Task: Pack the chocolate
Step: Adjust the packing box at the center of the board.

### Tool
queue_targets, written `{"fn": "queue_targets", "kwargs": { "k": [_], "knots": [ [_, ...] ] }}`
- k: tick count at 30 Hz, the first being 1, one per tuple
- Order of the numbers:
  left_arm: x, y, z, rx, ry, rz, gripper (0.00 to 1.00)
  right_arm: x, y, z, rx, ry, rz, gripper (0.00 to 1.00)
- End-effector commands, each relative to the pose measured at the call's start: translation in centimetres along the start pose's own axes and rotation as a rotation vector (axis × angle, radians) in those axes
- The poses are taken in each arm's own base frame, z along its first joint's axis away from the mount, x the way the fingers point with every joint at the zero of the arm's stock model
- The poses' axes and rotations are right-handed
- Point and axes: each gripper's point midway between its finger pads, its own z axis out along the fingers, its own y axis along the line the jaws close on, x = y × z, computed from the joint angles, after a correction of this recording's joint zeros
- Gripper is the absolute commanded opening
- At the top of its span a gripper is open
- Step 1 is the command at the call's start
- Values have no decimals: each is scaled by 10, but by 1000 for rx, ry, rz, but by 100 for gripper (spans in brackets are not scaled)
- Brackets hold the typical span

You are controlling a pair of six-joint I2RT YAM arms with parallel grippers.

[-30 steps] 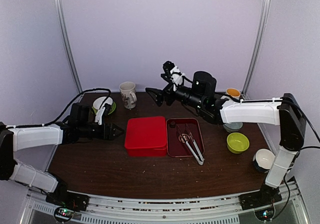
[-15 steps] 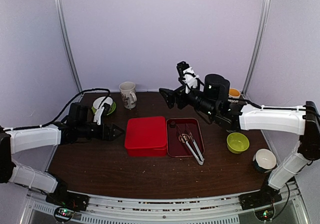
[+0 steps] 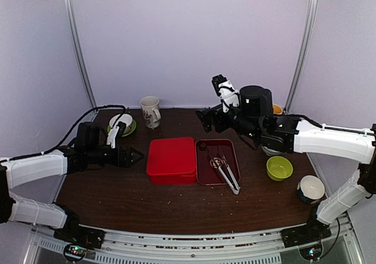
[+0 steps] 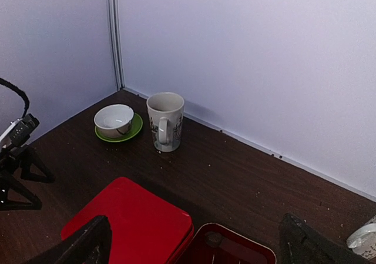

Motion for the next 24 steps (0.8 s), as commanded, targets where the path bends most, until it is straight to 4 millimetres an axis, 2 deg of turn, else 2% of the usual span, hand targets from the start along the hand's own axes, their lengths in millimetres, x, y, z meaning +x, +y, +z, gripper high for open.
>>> {"fn": "queue_targets", "kwargs": {
  "k": [1, 6, 12, 17, 21, 24],
  "knots": [
    [11, 4, 0, -27, 11, 18, 98, 37, 7, 11, -15, 161, 19, 99],
    [25, -11, 8, -21, 50, 99, 98, 58, 17, 21, -58, 212, 62, 100],
    [38, -18, 19, -6, 105, 158, 98, 88, 22, 51, -114, 330, 168, 100],
    [51, -17, 32, -4, 185, 197, 98, 105, 15, 69, -173, 365, 305, 100],
    [49, -18, 39, 1, 186, 234, 98, 113, 6, 79, -247, 367, 422, 100],
    [49, -19, 42, 10, 195, 268, 98, 123, 1, 90, -266, 409, 444, 96]
  ]
}}
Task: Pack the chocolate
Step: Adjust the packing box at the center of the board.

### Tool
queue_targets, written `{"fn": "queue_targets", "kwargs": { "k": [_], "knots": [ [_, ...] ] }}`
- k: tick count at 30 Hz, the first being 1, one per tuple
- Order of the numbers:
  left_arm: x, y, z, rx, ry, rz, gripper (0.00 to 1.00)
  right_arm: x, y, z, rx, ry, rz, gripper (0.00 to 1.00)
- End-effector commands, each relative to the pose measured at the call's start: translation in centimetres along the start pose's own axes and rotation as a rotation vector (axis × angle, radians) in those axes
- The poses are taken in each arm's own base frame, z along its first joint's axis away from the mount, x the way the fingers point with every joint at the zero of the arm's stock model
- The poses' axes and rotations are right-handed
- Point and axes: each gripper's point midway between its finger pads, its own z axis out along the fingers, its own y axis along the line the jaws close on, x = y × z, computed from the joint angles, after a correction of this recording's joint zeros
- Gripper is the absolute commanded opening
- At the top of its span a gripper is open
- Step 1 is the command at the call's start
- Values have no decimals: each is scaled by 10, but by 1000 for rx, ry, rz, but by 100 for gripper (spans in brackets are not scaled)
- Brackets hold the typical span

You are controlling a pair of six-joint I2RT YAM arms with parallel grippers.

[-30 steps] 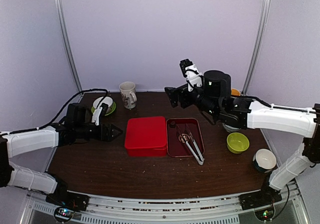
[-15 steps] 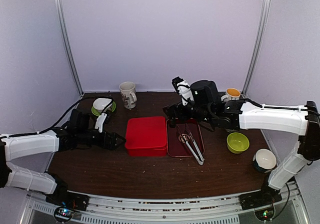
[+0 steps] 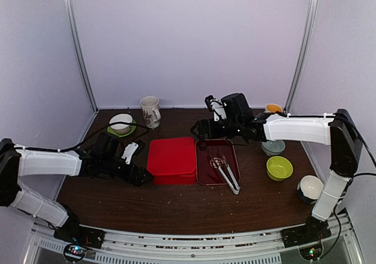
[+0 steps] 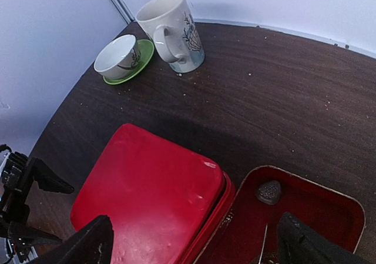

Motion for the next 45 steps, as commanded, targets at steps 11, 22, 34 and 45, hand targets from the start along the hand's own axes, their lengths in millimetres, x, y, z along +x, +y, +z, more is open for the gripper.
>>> {"fn": "queue_targets", "kwargs": {
  "k": [11, 22, 34, 45],
  "knots": [
    [-22, -1, 16, 12, -11, 115, 93, 9, -22, 49, -88, 115, 81, 91],
    [-24, 2, 25, 10, -18, 124, 92, 14, -29, 78, -156, 158, 134, 91],
    [-32, 2, 35, 27, -34, 129, 92, 32, -18, 98, -292, 234, 240, 88],
    [-29, 2, 36, 27, -30, 125, 92, 42, 0, 96, -398, 264, 313, 86]
  ]
}}
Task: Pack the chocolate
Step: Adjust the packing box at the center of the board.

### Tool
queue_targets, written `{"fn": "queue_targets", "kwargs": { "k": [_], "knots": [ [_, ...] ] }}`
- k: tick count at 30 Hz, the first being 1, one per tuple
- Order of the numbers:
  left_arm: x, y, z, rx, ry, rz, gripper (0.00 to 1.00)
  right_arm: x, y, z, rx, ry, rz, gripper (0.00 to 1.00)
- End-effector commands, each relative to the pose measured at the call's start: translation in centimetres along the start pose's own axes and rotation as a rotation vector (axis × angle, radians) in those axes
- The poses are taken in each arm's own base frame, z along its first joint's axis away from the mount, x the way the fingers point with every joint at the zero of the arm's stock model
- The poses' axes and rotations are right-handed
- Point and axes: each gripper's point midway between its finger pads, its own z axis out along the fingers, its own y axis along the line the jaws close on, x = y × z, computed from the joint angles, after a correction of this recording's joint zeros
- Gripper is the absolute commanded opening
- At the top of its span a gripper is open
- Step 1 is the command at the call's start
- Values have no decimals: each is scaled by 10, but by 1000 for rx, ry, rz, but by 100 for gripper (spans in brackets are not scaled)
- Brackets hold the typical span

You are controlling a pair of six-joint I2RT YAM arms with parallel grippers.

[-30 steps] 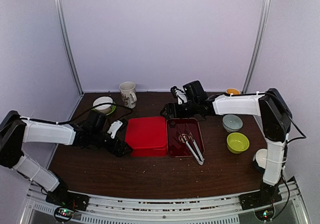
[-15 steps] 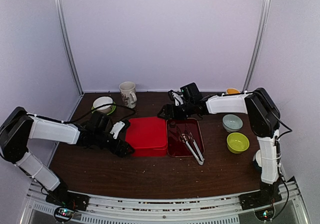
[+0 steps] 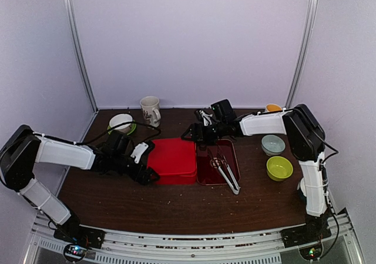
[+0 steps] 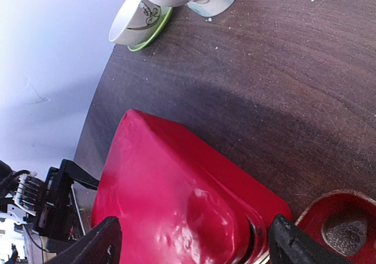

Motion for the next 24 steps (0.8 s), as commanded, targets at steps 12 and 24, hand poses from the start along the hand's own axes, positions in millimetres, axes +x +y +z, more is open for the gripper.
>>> {"fn": "queue_targets", "kwargs": {
  "k": [12, 24],
  "knots": [
    [-10, -10, -9, 39, -49, -2, 92, 34, 41, -3, -152, 9, 46, 84],
    [2, -5, -15, -1, -62, -16, 93, 25, 38, -17, -62, -50, -2, 85]
  ]
}}
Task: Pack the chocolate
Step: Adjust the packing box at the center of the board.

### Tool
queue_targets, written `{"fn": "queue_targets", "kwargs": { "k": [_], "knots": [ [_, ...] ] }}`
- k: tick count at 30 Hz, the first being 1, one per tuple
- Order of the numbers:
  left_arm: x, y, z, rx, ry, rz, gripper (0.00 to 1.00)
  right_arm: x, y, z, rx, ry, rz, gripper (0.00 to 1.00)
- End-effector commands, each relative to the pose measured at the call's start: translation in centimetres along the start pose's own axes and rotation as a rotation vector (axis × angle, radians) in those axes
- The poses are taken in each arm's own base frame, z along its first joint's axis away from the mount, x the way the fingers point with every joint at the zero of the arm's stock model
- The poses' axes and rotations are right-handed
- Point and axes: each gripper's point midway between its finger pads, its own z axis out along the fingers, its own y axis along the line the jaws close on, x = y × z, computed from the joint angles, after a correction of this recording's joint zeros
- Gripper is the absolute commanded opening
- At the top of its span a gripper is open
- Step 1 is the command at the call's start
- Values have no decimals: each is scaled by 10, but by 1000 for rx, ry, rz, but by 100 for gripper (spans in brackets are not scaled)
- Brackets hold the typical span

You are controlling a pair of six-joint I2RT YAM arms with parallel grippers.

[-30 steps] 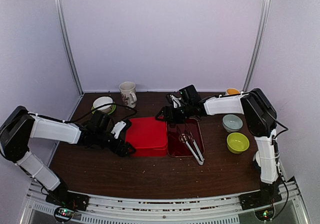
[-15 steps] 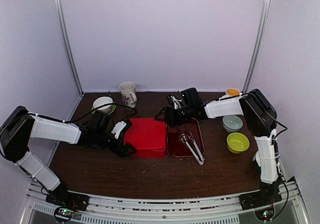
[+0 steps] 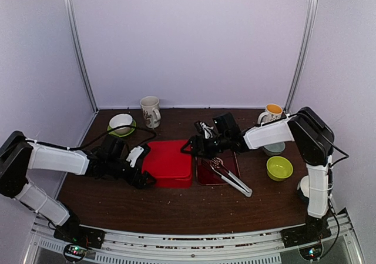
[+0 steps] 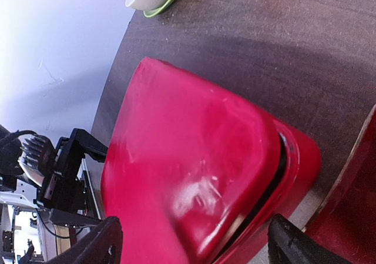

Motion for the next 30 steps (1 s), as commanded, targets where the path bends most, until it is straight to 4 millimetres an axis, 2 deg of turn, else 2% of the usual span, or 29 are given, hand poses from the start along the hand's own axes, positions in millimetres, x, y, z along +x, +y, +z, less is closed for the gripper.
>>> {"fn": "queue_targets", "kwargs": {
  "k": [1, 7, 11, 15, 17, 21, 25, 30],
  "knots": [
    [-15, 3, -2, -23, -62, 11, 93, -37, 13, -9, 29, -84, -66, 86],
    [-26, 8, -3, -56, -94, 15, 93, -63, -12, -9, 124, -151, -59, 88],
    [-29, 9, 0, -55, -94, 26, 92, -75, -13, 3, 85, -139, -72, 88],
    [-30, 8, 4, -37, -95, 45, 92, -79, -11, 18, 44, -108, -79, 87],
    [-31, 5, 6, -17, -95, 65, 91, -79, -10, 24, 23, -88, -74, 85],
    [-30, 1, 9, 12, -80, 106, 90, -67, -10, 31, -14, -36, -61, 81],
    [-33, 0, 12, 24, -62, 128, 88, -56, -5, 31, -49, 8, -59, 74],
    [-39, -1, 7, 25, -56, 145, 87, -44, 4, 21, -85, 38, -62, 71]
  ]
}}
